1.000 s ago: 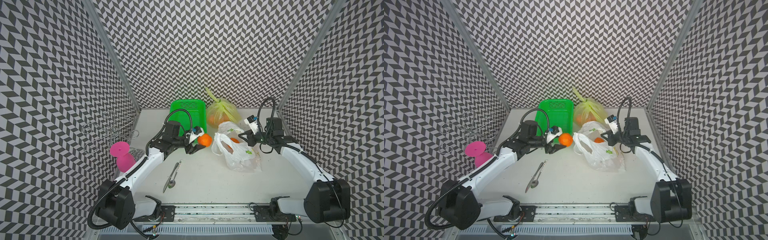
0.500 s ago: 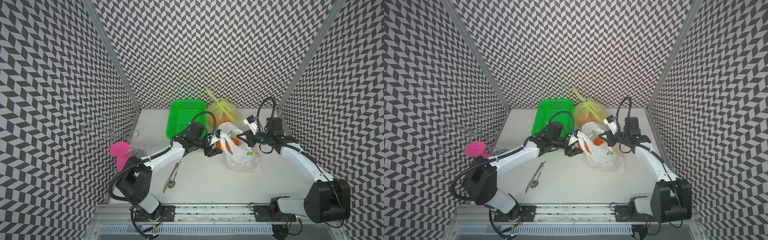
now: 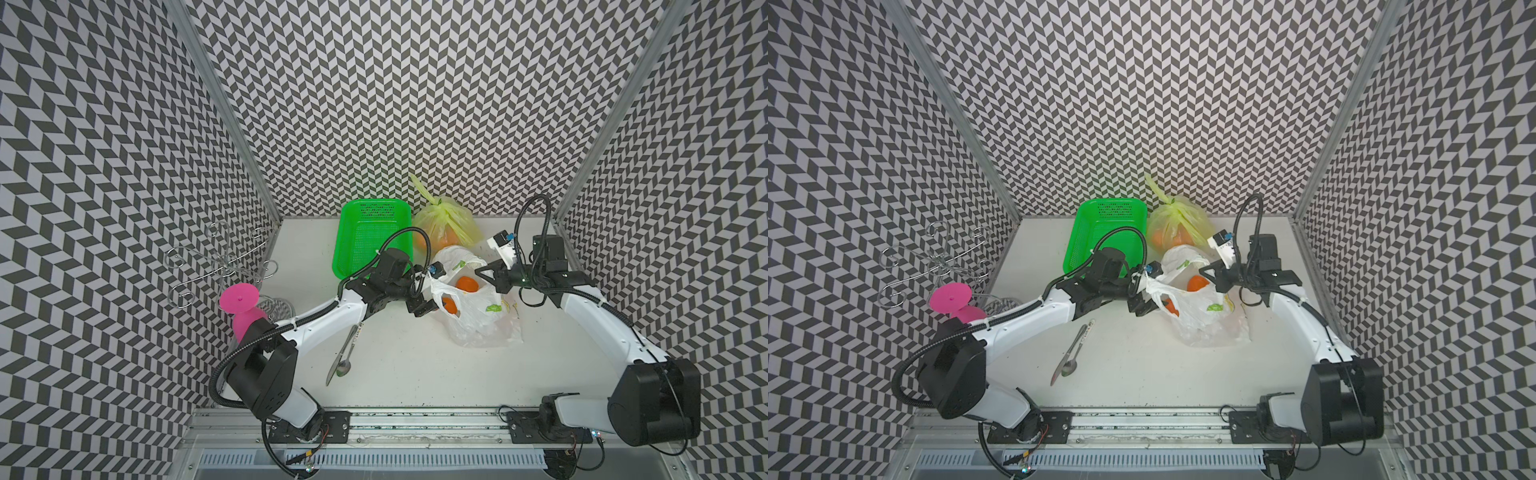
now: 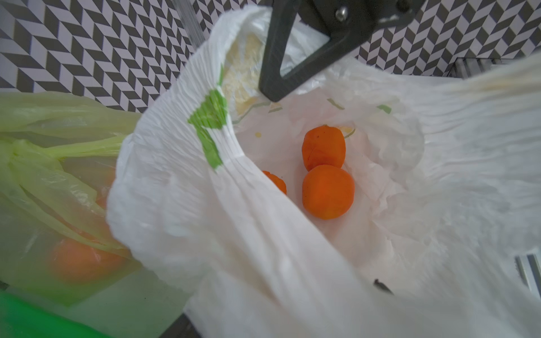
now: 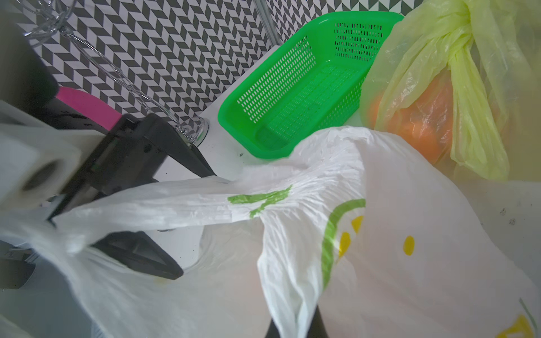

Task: Place the oranges into plastic bags & tie knots
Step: Place the orange in the plastic bag, then adjust the plastic bag at the center of the board.

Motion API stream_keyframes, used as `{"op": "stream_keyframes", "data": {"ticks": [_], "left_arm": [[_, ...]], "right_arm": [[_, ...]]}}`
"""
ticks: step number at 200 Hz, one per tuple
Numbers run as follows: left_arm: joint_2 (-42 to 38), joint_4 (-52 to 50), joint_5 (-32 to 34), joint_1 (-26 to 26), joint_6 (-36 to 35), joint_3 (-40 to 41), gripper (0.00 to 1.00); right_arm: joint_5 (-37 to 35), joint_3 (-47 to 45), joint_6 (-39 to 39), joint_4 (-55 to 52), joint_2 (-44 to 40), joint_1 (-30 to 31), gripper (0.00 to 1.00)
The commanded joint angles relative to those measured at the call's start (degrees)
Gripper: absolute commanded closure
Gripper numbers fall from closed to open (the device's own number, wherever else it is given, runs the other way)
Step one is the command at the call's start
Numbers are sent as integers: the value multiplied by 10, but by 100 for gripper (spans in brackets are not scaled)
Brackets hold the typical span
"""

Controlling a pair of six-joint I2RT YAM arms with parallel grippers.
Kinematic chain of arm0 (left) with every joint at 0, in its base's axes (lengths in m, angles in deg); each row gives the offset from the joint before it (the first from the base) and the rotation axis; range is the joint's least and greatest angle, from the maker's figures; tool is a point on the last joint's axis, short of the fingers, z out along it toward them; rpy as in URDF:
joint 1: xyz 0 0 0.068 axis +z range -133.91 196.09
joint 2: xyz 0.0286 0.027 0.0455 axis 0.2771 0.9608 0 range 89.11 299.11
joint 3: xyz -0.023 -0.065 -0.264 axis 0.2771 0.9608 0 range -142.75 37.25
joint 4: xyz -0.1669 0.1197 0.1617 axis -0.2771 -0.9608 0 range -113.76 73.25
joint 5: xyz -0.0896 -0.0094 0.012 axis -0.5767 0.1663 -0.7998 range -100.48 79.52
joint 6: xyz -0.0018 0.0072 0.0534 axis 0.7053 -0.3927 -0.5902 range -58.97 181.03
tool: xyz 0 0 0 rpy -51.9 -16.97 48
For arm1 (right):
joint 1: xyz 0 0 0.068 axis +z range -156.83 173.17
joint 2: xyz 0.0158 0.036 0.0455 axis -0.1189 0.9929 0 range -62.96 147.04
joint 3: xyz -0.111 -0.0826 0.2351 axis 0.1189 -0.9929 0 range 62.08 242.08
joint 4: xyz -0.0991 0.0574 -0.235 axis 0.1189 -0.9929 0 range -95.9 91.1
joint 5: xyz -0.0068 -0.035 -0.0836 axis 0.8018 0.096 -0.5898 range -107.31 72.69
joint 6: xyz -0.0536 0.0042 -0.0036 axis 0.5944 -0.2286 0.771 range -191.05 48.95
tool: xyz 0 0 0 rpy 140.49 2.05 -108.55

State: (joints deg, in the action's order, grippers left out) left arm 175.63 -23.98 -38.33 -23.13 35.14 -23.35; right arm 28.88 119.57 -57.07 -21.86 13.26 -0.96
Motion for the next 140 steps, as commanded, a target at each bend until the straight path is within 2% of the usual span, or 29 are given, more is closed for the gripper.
{"op": "stream_keyframes", "data": {"ticks": [1, 29, 64, 86, 110, 140], "left_arm": [[-26, -6, -5, 7, -5, 4, 18], [-63, -40, -39, 27, -25, 3, 19], [-115, -101, -103, 87, -77, -4, 21], [-130, -63, -77, 101, -74, -2, 20], [-93, -43, -65, 94, -90, -27, 19], [-17, -77, -66, 79, -128, -96, 21]], "right_arm": [[-11, 15, 15, 1, -1, 1, 100], [-23, 14, 20, 2, -4, 1, 100], [-10, 20, 35, -11, 3, 1, 100], [8, 17, 40, -9, 4, 2, 100], [22, 13, 41, -7, 2, 2, 100], [25, 5, 39, 2, -3, 2, 100]]}}
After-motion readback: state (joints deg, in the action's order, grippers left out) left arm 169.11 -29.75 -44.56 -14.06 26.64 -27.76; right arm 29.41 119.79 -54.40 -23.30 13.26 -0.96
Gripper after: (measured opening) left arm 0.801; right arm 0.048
